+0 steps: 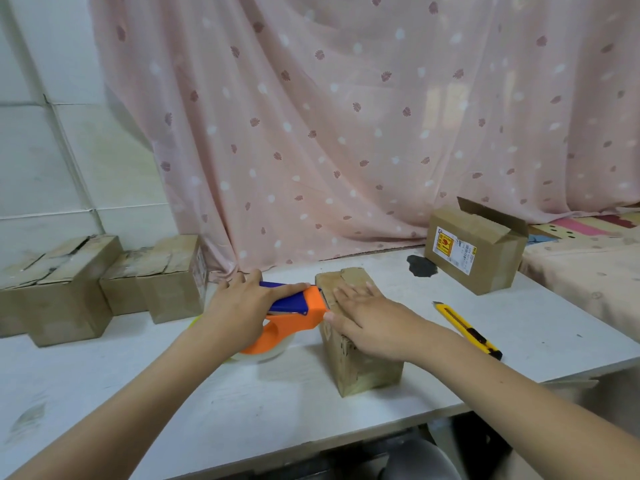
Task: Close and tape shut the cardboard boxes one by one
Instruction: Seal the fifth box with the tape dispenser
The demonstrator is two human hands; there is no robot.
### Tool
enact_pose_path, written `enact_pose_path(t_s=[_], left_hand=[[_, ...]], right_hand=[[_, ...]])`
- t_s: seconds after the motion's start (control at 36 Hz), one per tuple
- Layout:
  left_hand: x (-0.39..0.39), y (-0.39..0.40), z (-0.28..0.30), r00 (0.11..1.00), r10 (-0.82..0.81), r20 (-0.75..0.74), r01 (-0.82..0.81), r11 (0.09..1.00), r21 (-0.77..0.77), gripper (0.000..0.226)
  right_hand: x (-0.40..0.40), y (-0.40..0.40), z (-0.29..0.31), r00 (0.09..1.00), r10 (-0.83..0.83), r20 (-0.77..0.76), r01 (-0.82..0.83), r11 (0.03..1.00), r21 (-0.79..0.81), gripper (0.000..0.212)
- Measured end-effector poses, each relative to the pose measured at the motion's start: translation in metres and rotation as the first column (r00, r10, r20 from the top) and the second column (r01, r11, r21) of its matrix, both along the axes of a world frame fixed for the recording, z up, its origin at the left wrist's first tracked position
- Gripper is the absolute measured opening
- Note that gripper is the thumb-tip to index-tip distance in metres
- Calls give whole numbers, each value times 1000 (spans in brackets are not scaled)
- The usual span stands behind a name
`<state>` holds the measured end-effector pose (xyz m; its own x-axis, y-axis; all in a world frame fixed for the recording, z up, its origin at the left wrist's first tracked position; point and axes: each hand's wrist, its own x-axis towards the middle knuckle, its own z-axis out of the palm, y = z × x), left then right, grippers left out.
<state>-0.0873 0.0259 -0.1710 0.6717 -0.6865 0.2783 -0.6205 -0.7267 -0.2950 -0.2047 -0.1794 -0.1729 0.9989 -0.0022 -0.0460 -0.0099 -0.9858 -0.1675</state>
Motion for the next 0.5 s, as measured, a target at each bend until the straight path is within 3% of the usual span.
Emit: enact_pose_path(t_s=[0.33,0.5], left_hand=[[9,24,-15,998,-48,-37,45,995,-90,98],[4,39,-18,998,-46,-43,42,993,-110,90]], right_hand=[[-10,8,-7,997,-59,45,62,996,-61,63],[-11,11,-4,998,-57,9,58,995,-86,62]])
